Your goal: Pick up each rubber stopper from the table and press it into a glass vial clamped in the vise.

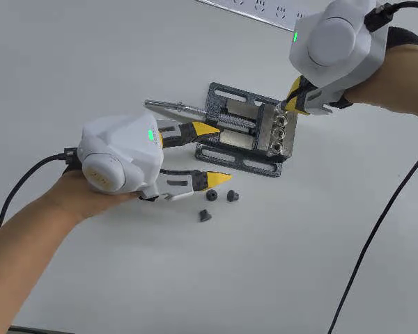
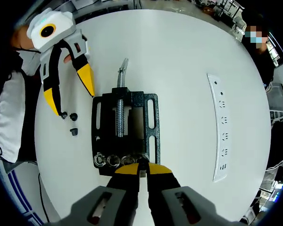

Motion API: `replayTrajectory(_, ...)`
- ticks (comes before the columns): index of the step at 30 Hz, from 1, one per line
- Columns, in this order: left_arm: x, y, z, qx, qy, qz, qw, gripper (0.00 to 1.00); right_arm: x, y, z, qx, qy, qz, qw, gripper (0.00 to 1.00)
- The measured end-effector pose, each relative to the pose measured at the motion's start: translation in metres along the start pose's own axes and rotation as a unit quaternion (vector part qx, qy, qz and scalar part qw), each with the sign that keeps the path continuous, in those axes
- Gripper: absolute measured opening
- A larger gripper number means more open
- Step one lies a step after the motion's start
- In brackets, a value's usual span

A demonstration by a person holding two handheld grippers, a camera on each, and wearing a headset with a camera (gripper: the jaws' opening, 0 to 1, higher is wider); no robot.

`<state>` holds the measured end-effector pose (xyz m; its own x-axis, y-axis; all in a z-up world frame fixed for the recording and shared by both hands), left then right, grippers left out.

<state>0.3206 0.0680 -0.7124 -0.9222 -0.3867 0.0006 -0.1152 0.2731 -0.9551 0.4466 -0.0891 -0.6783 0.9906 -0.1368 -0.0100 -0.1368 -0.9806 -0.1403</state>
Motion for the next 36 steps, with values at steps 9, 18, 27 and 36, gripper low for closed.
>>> replayTrajectory(9,-0.0013,-0.0005,0.0013,0.0,0.001,-0.001,1.0,0.37,-0.0014,0.0022,0.0002,0.011,0.004,0.006,0.9999,0.05)
replayTrajectory(18,-0.0023,-0.0023,0.0041,0.001,0.001,-0.002,1.0,0.37,-0.0022,0.0016,0.0,0.004,0.007,0.01,0.9999,0.04)
replayTrajectory(27,-0.0041,-0.0024,0.0064,0.0,0.002,-0.002,1.0,0.37,-0.0031,0.0,-0.001,0.007,0.001,0.018,0.9998,0.04)
replayTrajectory(36,-0.0068,-0.0009,0.0097,0.003,0.002,-0.005,1.0,0.37,-0.0046,-0.0009,-0.0004,-0.006,0.007,0.012,0.9999,0.03)
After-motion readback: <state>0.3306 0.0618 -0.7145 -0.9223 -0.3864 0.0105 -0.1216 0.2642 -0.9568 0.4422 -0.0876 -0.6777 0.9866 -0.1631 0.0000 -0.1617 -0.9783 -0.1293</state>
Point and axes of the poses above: the centre of the closed fingertips' face, and the gripper's own axes: z roughly forward along the fingers, x roughly to its right, y roughly out of its underside, the point moved 8 cm from there along -z, roughly backward along the fingers, and after that the axes turned 7 degrees about z, right-handed, at the moved point
